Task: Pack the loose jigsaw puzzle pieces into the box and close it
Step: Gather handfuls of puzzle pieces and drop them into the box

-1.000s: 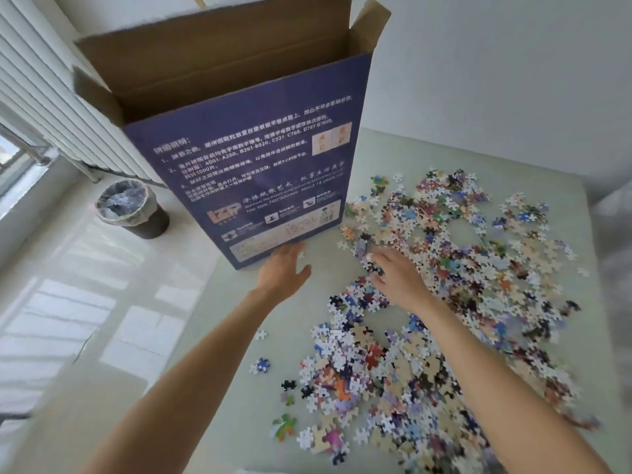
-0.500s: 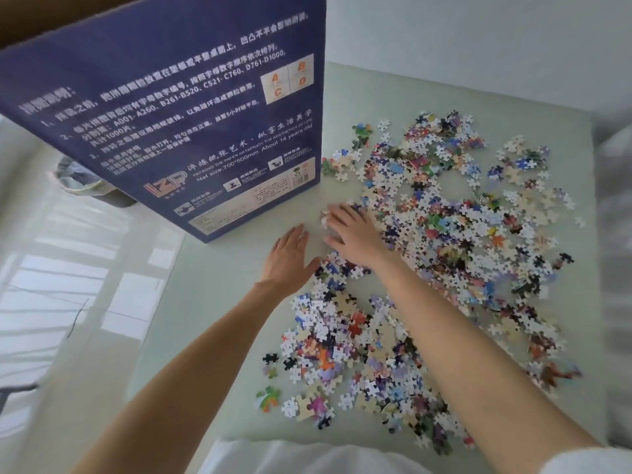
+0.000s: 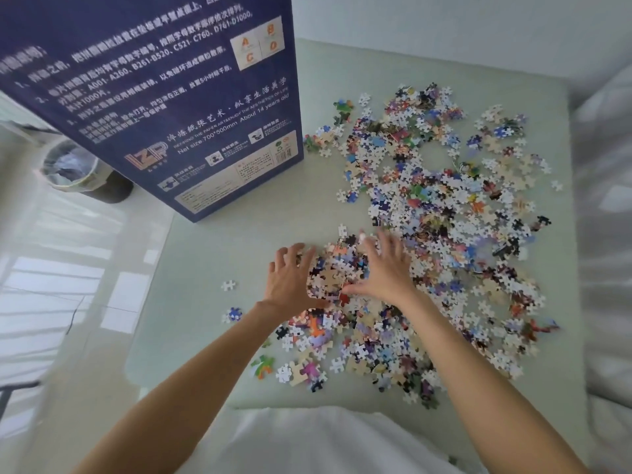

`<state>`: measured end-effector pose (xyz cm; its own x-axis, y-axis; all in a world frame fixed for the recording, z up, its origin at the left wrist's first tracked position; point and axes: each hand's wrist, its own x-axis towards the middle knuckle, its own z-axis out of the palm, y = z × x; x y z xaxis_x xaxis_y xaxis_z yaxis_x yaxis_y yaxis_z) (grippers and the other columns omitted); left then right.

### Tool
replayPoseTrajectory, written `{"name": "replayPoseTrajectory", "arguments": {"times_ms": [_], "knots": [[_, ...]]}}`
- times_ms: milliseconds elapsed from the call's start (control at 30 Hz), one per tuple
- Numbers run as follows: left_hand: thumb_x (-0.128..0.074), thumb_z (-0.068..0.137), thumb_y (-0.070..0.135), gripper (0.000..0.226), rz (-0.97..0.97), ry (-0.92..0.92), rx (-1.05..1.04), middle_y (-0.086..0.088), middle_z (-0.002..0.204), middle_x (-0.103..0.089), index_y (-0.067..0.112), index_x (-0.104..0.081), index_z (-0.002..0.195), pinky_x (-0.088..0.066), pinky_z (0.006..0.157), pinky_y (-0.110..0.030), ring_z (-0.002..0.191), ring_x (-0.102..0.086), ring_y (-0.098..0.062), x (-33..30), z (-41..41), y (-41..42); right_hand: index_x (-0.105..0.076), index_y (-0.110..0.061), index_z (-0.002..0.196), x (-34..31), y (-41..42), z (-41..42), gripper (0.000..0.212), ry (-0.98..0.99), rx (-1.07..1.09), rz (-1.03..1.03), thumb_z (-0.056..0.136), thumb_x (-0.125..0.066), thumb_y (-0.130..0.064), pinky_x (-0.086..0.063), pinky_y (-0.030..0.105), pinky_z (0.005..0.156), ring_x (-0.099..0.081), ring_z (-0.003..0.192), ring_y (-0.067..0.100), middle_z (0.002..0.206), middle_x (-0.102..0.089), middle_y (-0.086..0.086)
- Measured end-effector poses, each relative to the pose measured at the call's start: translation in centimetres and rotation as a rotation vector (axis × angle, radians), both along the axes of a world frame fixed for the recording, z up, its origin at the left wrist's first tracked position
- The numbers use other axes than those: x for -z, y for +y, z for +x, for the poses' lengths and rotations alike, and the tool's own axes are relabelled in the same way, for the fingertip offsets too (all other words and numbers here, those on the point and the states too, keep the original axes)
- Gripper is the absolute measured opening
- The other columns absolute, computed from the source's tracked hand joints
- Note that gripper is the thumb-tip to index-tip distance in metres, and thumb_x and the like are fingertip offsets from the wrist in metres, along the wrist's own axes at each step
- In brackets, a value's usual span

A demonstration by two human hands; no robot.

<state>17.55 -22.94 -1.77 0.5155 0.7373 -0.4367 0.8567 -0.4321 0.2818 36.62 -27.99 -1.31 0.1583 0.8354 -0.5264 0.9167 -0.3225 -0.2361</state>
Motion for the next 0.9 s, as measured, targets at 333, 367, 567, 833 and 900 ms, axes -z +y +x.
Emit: {"name": "replayPoseTrajectory", "arguments": {"times_ms": [333, 367, 567, 833, 900], "knots": [[-0.075, 0.073, 0.043, 0.079, -0.132, -0.130, -0.092, -0.005, 0.135, -0.040, 0.025, -0.036, 0.140, -0.036, 0.101, -0.033, 0.121, -0.038, -0.022, -0.2, -0.3, 1.0, -0.030, -0.012, 0.138, -0.4, 1.9, -2.2, 0.082, 0.127, -0.050, 0.184, 0.074, -0.073, -0.041, -0.043, 0.032, 0.094, -0.048, 0.117, 0.024, 0.129, -0.047, 0.008], [-0.074, 0.073, 0.043, 0.077, -0.133, -0.137, -0.097, -0.005, 0.135, -0.041, 0.026, -0.038, 0.139, -0.036, 0.101, -0.032, 0.121, -0.039, -0.022, -0.2, -0.4, 1.1, -0.031, -0.010, 0.137, -0.4, 1.9, -2.3, 0.080, 0.143, -0.039, 0.184, 0.075, -0.072, -0.039, -0.044, 0.032, 0.093, -0.050, 0.115, 0.024, 0.128, -0.049, 0.008], [-0.069, 0.078, 0.047, 0.066, -0.153, -0.172, -0.141, -0.003, 0.131, -0.046, 0.026, -0.044, 0.134, -0.038, 0.100, -0.034, 0.119, -0.043, -0.022, 0.1, -0.2, 1.1, -0.044, -0.012, 0.125, -0.4, 2.0, -2.8, 0.057, 0.190, -0.022, 0.175, 0.079, -0.071, -0.033, -0.048, 0.030, 0.080, -0.060, 0.101, 0.022, 0.114, -0.061, 0.004], [-0.070, 0.079, 0.040, 0.045, -0.110, -0.206, -0.178, 0.001, 0.110, -0.062, 0.024, -0.057, 0.120, -0.046, 0.086, -0.030, 0.104, -0.053, -0.018, -0.1, 0.2, 2.1, -0.050, -0.011, 0.129, -1.8, 1.8, -2.1, 0.055, 0.274, 0.129, 0.248, 0.081, -0.070, -0.029, -0.042, 0.023, 0.068, -0.054, 0.068, 0.013, 0.103, -0.068, 0.009], [-0.070, 0.079, 0.038, 0.044, -0.140, -0.216, -0.165, 0.001, 0.109, -0.062, 0.024, -0.058, 0.118, -0.046, 0.085, -0.028, 0.099, -0.054, -0.015, -0.2, 0.0, 2.4, -0.050, -0.011, 0.129, -2.2, 1.8, -1.8, 0.053, 0.256, 0.142, 0.261, 0.083, -0.068, -0.028, -0.045, 0.027, 0.072, -0.059, 0.076, 0.018, 0.104, -0.067, 0.011]]}}
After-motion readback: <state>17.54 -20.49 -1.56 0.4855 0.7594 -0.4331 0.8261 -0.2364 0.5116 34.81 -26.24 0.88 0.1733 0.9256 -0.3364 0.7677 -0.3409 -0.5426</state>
